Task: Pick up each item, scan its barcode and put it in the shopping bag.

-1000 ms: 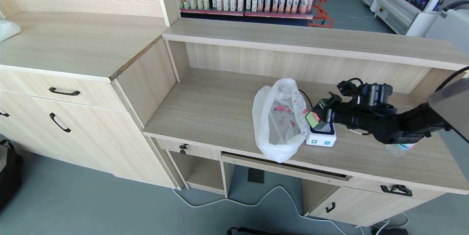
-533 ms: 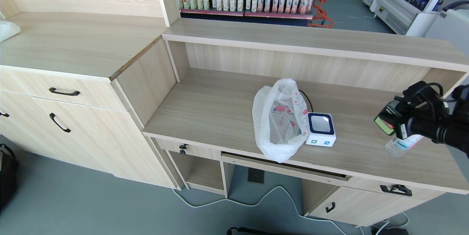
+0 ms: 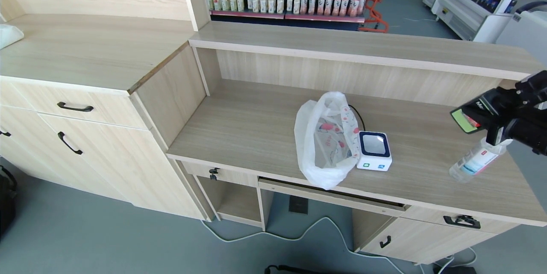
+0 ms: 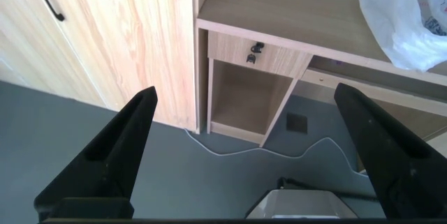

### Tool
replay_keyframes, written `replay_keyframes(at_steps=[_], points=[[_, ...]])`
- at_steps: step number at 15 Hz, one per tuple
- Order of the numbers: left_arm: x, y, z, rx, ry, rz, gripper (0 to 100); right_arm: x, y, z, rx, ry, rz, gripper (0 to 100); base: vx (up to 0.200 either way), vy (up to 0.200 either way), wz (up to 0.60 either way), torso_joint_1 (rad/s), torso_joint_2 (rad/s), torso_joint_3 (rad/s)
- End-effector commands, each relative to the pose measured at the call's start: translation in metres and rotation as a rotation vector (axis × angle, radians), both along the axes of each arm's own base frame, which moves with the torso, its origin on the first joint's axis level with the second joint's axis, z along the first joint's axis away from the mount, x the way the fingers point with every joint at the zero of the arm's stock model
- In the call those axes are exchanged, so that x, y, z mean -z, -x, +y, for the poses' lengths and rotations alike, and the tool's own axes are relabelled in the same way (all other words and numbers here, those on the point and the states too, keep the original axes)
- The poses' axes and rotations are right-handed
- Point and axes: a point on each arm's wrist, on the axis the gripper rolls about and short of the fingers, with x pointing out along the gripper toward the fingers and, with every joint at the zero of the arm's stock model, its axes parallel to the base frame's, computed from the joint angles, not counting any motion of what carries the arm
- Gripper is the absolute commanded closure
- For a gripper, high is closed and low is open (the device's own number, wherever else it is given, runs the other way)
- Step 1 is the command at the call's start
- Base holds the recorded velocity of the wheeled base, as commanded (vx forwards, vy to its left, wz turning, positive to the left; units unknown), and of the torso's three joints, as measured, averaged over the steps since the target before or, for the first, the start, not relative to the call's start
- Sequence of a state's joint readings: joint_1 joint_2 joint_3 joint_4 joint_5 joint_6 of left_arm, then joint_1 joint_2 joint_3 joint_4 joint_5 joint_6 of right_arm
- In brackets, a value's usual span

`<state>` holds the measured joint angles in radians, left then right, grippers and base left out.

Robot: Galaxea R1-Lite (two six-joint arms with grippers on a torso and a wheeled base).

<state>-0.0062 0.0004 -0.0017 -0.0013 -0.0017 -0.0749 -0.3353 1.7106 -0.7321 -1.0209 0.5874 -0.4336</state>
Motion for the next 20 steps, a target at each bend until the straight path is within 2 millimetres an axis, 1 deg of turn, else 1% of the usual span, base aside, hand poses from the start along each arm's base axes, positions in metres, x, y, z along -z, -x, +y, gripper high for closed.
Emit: replay_keyframes(at_steps=[1, 4, 6, 10, 13, 16, 17, 19, 20], points=[[0.000, 0.000, 0.000, 0.000, 0.000, -0.001, 0, 0.000, -0.011, 0.007, -0.056, -0.055, -0.026, 100, 0.000, 0.000, 0.00, 0.000, 0.00, 0.000], [0.000, 0.000, 0.000, 0.000, 0.000, -0.001, 0, 0.008, -0.013, 0.009, -0.007, -0.119, -0.010, 100, 0.000, 0.000, 0.00, 0.000, 0.00, 0.000], [0.000, 0.000, 0.000, 0.000, 0.000, -0.001, 0, 0.010, -0.015, 0.011, 0.019, -0.128, -0.006, 100, 0.000, 0.000, 0.00, 0.000, 0.00, 0.000], [0.000, 0.000, 0.000, 0.000, 0.000, -0.001, 0, 0.008, -0.014, 0.012, 0.050, -0.169, -0.005, 100, 0.000, 0.000, 0.00, 0.000, 0.00, 0.000], [0.000, 0.000, 0.000, 0.006, -0.001, 0.003, 0, 0.002, -0.016, 0.024, 0.074, -0.256, -0.011, 100, 0.000, 0.000, 0.00, 0.000, 0.00, 0.000], [0.000, 0.000, 0.000, 0.003, -0.001, 0.001, 0, 0.005, -0.022, 0.041, 0.039, -0.295, 0.011, 100, 0.000, 0.200, 0.00, 0.001, 0.00, 0.002], [0.000, 0.000, 0.000, 0.004, -0.003, 0.001, 0, 0.004, -0.024, 0.052, 0.019, -0.299, 0.016, 100, 0.000, 0.200, 0.00, -0.002, 0.00, 0.007], [0.000, 0.000, 0.000, 0.004, -0.003, 0.001, 0, 0.008, -0.036, 0.083, -0.002, -0.328, 0.036, 100, 0.000, 0.200, 0.00, 0.017, 0.01, -0.002], [0.000, 0.000, 0.000, 0.003, 0.000, -0.001, 0, 0.012, -0.044, 0.098, -0.005, -0.336, 0.052, 100, 0.000, 0.000, 0.00, 0.000, 0.00, 0.000]])
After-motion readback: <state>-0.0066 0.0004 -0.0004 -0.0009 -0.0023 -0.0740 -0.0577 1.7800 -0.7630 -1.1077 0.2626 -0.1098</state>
